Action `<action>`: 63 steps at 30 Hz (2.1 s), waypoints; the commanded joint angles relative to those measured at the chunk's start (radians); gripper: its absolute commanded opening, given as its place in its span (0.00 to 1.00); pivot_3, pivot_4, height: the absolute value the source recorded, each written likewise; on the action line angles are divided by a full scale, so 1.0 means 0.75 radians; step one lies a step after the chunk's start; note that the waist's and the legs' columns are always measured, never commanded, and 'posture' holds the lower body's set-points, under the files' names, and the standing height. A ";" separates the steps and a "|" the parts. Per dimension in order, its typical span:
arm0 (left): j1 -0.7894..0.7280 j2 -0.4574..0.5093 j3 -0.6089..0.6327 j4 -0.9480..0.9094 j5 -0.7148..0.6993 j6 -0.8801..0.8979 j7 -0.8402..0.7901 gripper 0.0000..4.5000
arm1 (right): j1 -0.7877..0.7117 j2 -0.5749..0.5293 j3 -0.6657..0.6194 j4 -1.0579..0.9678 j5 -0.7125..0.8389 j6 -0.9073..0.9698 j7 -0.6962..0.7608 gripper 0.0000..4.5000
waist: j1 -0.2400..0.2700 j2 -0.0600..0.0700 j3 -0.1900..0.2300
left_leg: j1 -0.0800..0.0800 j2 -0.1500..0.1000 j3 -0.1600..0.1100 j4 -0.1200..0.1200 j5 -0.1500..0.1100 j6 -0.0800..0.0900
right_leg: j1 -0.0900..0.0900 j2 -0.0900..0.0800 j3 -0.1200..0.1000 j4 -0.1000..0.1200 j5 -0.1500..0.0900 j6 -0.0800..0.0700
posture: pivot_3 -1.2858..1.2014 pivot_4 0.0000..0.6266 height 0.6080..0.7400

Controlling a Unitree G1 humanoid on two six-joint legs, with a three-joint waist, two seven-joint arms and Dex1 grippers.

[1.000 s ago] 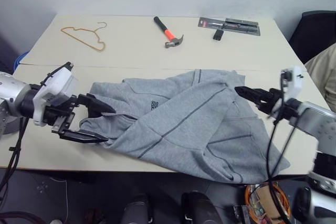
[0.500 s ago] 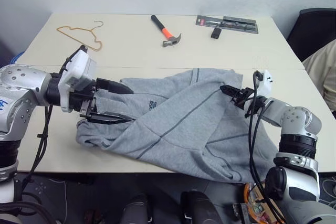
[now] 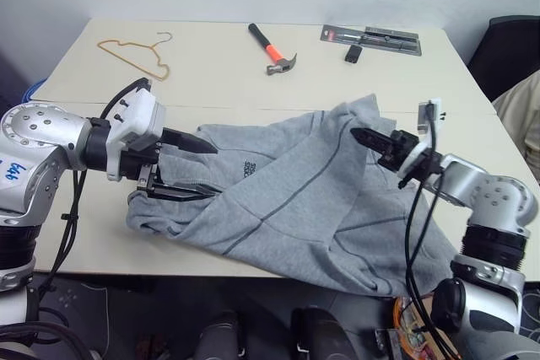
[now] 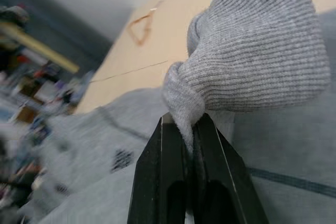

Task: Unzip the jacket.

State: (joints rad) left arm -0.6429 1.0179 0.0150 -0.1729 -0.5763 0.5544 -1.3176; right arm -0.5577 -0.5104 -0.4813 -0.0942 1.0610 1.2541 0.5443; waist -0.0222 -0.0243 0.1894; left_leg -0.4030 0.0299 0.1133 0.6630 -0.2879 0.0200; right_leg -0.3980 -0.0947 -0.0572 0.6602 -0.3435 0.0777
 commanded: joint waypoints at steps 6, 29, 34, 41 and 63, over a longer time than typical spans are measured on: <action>-0.043 -0.026 -0.017 0.016 0.036 -0.037 -0.037 0.89 | 0.738 -0.553 0.189 -0.833 -0.050 -0.200 0.638 0.01 | 0.015 0.000 0.000 | 0.000 -0.001 -0.001 0.001 -0.002 0.003 | 0.002 0.000 -0.001 -0.008 0.001 0.002 | 0.52 0.24 1.00; -0.065 -0.085 -0.070 0.102 0.170 -0.165 -0.104 0.89 | 1.350 -0.740 0.332 -0.731 -0.706 -0.915 0.839 0.21 | 0.028 -0.004 0.000 | 0.006 -0.001 0.000 0.004 0.000 0.001 | 0.008 0.001 0.001 -0.007 0.003 0.005 | 0.52 0.24 1.00; -0.048 -0.087 -0.088 0.135 0.215 -0.224 -0.109 0.89 | 1.238 -0.757 0.134 -0.818 -0.384 -0.761 0.886 0.57 | 0.030 -0.004 0.000 | 0.006 -0.001 -0.002 0.005 0.000 0.001 | 0.009 0.000 0.000 -0.007 0.003 0.005 | 0.52 0.24 1.00; -0.054 -0.104 -0.116 0.218 0.287 -0.323 -0.120 0.89 | 0.776 -0.773 0.043 -0.698 0.034 -0.622 0.750 0.57 | 0.025 -0.004 0.000 | 0.007 0.000 -0.003 0.005 -0.001 0.002 | 0.009 0.000 -0.001 -0.008 0.003 0.004 | 0.52 0.24 1.00; -0.136 -0.207 -0.179 0.313 0.367 -0.401 -0.133 0.89 | -0.197 0.022 0.721 0.031 -0.325 -0.127 -0.131 0.92 | 0.021 -0.005 -0.001 | -0.004 -0.002 -0.002 0.006 0.001 0.002 | -0.001 -0.002 -0.005 0.001 0.002 0.003 | 0.52 0.24 1.00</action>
State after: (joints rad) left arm -0.7315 0.8636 -0.1312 0.0849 -0.3037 0.2654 -1.4158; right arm -0.6810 -0.4972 0.0728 -0.0850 0.8390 1.1629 0.4390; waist -0.0061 -0.0281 0.1890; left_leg -0.4064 0.0287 0.1116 0.6672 -0.2872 0.0218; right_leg -0.3985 -0.0960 -0.0609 0.6607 -0.3421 0.0797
